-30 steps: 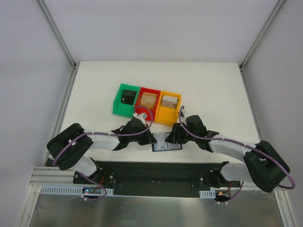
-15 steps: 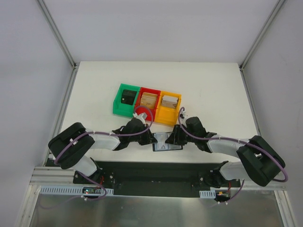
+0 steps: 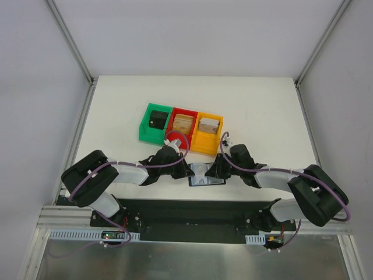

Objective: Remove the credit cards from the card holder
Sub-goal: Remove the credit card from the card holder.

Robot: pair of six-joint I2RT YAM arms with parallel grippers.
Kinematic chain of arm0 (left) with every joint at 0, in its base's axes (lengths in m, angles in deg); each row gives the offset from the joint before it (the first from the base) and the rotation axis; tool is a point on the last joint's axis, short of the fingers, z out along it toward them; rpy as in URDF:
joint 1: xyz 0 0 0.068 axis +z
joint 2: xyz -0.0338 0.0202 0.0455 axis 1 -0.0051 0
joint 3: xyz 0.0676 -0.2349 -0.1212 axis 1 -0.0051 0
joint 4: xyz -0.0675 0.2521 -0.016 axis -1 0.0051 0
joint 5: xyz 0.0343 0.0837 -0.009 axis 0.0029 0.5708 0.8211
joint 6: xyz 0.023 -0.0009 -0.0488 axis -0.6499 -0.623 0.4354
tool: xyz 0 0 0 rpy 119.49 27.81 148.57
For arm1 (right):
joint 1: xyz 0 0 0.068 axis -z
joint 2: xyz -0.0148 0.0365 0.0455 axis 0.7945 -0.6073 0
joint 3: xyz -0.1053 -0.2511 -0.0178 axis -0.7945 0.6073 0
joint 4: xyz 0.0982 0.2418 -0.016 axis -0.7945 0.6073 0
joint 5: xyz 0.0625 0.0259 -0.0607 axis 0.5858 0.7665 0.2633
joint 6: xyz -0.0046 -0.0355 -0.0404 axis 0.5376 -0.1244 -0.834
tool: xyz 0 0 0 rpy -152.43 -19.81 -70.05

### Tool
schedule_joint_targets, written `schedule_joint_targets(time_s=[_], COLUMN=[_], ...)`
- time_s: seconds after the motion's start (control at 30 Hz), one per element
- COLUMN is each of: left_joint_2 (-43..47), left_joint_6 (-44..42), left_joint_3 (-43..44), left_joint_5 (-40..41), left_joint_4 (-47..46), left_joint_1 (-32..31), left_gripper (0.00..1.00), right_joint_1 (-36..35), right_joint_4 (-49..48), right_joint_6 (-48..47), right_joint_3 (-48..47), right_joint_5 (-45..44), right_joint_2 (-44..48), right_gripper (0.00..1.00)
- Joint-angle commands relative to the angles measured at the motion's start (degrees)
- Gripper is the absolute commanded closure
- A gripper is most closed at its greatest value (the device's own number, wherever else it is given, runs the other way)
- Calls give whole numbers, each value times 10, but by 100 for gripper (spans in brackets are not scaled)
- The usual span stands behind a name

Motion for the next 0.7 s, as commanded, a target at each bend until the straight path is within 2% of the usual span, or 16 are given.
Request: schedule_joint_targets(time_s=[0.0,0.4,0.67], left_joint_2=[-16,-29,-28], left_joint_6=[-2,3,5], left_joint_3=[-9,-8,-10], left_joint_5=[25,28,40], left_joint_4=[31,36,46], left_joint_1=[-7,-7,-7], left_gripper=[100,100,100], right_joint_1=[6,10,19], right_joint_4=[-27,-44,-44], right_joint_6=[3,5,3], right_joint_3=[8,13,22], right_joint_5=[9,20,27], right_joint_2=[-4,-9,3], right_gripper=[80,100,100])
